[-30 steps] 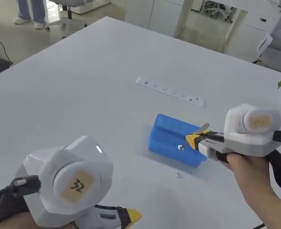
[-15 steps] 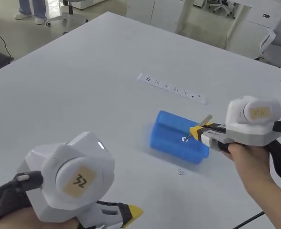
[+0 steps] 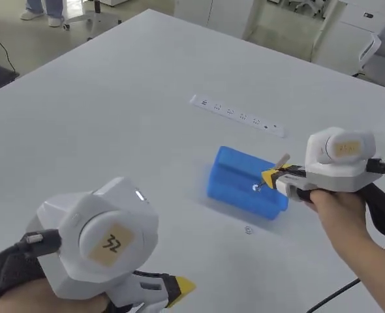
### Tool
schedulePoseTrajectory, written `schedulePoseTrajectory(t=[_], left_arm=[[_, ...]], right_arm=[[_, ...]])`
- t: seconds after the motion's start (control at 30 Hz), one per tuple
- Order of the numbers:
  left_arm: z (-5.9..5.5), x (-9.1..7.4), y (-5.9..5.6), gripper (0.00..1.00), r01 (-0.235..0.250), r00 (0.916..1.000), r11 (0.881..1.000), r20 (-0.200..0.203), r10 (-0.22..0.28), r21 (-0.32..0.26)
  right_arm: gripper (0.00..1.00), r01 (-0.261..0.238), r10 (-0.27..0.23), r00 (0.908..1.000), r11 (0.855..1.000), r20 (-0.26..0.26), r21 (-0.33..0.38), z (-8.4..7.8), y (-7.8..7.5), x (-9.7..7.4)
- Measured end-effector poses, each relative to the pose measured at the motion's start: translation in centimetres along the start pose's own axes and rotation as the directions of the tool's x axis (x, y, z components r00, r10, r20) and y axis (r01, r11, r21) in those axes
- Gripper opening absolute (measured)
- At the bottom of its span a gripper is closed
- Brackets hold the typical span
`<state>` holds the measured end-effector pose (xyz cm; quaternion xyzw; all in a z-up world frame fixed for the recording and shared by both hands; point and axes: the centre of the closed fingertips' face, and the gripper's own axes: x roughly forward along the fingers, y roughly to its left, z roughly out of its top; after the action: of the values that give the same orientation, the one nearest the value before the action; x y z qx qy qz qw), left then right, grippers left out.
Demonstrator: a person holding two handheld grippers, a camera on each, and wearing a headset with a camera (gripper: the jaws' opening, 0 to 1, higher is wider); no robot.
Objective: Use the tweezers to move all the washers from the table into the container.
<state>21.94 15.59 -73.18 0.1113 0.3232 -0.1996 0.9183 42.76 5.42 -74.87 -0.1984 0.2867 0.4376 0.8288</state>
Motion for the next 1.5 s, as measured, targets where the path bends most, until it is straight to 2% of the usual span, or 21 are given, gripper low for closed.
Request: schedulePoseTrajectory(t=[0.53,1.2,1.5], left_arm=[[-0.4,0.2,0.1,0.97,0.001,0.9999,1.000,-0.013,-0.001,-0.012],[-1.1,1.0,0.5,0.97,0.002,0.9989,1.000,-0.046,-0.003,-0.019],[-1.4,1.3,0.8,0.97,0.003,0.9984,1.000,-0.056,-0.004,-0.021]], right_arm=[[0.02,-0.009,0.009,0.9990,1.000,-0.043,0.000,-1.6,-0.8,1.9],[0.02,-0.041,0.040,0.9945,0.999,-0.097,-0.005,-3.0,-0.5,3.9],[0.02,-0.038,0.040,0.9938,0.999,-0.104,0.020,-3.7,-1.4,5.0]])
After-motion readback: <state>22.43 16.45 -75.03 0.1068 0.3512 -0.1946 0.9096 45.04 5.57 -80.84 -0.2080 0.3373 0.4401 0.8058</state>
